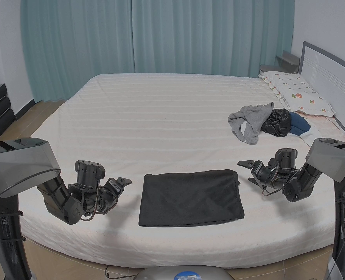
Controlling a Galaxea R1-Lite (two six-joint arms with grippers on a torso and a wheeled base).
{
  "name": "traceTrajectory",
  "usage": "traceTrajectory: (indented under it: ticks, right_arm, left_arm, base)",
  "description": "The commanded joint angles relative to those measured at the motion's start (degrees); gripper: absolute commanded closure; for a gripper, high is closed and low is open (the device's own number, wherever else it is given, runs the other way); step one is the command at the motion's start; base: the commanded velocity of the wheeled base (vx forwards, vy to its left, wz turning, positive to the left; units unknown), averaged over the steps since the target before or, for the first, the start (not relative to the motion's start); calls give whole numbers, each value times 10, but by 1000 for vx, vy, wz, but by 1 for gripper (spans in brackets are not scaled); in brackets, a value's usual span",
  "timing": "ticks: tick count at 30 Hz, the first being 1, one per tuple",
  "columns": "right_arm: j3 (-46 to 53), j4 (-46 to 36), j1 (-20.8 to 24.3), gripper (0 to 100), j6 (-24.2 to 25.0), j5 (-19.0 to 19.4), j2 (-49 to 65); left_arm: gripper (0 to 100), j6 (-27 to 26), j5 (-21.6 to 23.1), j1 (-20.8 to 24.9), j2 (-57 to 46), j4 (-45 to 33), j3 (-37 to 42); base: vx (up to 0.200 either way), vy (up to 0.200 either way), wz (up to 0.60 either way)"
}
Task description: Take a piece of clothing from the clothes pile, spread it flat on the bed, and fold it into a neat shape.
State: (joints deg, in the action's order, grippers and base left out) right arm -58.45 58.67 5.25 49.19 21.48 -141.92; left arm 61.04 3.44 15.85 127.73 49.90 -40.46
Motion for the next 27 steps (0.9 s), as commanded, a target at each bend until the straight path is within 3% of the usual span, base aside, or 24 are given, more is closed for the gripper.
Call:
traceTrajectory:
  ticks: [1, 4, 13, 18, 21, 27]
  right_arm:
    - [11, 3, -1, 0, 5, 1, 7]
    - [11, 3, -5, 0, 7, 1, 3]
    - [5, 2, -6, 0, 28, 2, 0]
    - [6, 2, -2, 0, 30, 2, 0]
    - [8, 2, -1, 0, 30, 2, -1]
    - [10, 2, -1, 0, 30, 3, -5]
  left_arm:
    - [0, 0, 0, 1, -2, 1, -1]
    - [0, 0, -1, 0, -3, 1, -1]
    - [0, 0, -1, 1, -7, 1, 4]
    - [0, 0, -1, 2, -12, 2, 6]
    - [0, -3, -1, 3, -12, 1, 3]
    - [0, -35, 0, 2, -1, 2, -3]
  base:
    - [0, -200, 0]
    - [0, -200, 0]
    - [0, 0, 0]
    - [200, 0, 0]
    - [0, 0, 0]
    - [0, 0, 0]
